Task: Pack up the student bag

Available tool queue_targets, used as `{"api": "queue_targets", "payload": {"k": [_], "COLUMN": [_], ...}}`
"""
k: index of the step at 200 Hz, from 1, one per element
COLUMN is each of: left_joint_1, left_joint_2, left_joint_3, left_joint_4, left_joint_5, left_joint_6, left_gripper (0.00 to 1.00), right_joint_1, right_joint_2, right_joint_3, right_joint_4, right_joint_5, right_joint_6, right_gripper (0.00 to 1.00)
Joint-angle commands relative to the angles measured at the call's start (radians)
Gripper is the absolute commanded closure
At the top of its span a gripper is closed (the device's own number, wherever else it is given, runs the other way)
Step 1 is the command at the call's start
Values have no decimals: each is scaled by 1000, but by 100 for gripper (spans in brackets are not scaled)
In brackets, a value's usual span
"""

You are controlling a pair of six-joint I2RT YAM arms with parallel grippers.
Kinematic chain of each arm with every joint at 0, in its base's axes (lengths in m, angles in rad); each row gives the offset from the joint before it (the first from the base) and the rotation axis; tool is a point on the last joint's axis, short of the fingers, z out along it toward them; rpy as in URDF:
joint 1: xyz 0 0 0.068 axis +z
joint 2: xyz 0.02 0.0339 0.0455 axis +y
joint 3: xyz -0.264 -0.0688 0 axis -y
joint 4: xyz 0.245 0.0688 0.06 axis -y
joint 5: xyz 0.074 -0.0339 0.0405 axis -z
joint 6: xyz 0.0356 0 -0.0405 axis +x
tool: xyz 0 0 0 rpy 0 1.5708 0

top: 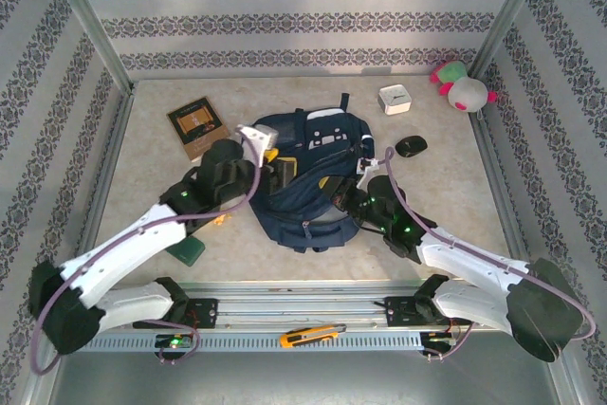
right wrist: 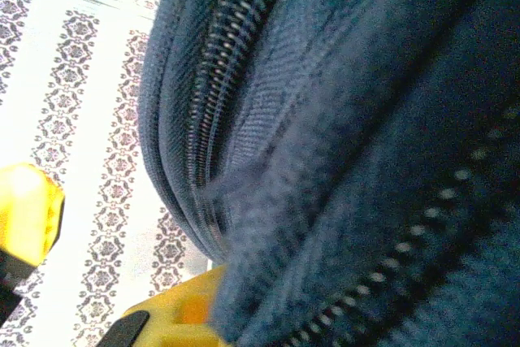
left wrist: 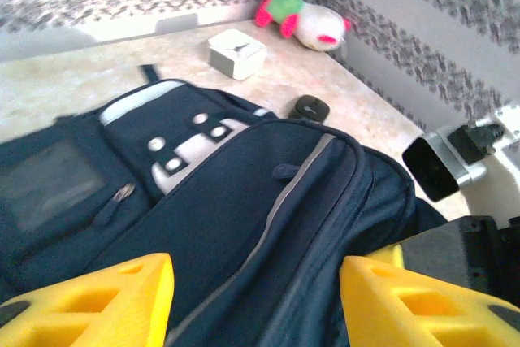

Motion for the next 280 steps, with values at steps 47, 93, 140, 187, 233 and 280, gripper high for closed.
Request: {"api": "queue_targets", "payload": {"k": [47,93,140,187,233,280], "left_joint_1": [-102,-173,-177,-201,-220,-241], "left_joint_2": [-147,-93,-46,8,60,85], "left_joint_3": [-140,-173,-193,-194,-201,-221], "left_joint_4": [-276,-226,-174,-85,-25,3], "left_joint_5": [-30,-20,3,48,65,33], "left_joint_6": [-510,-590,-596,-622,-647,-664], "left_gripper": [51,50,54,57,59,63], "right_joint_1": [33,41,47,48,54,66], "right_joint_2": [96,164,185,191,192,192], "right_joint_3": [122,164,178,181,191,204], "right_joint_4": [132,145,155,158,157,158], "right_joint_5": [86,57,43,42,36,35], "right_joint_6": [-81,-76,-80,-84,-89,-100], "right_gripper": [100,100,100,100,100,100]}}
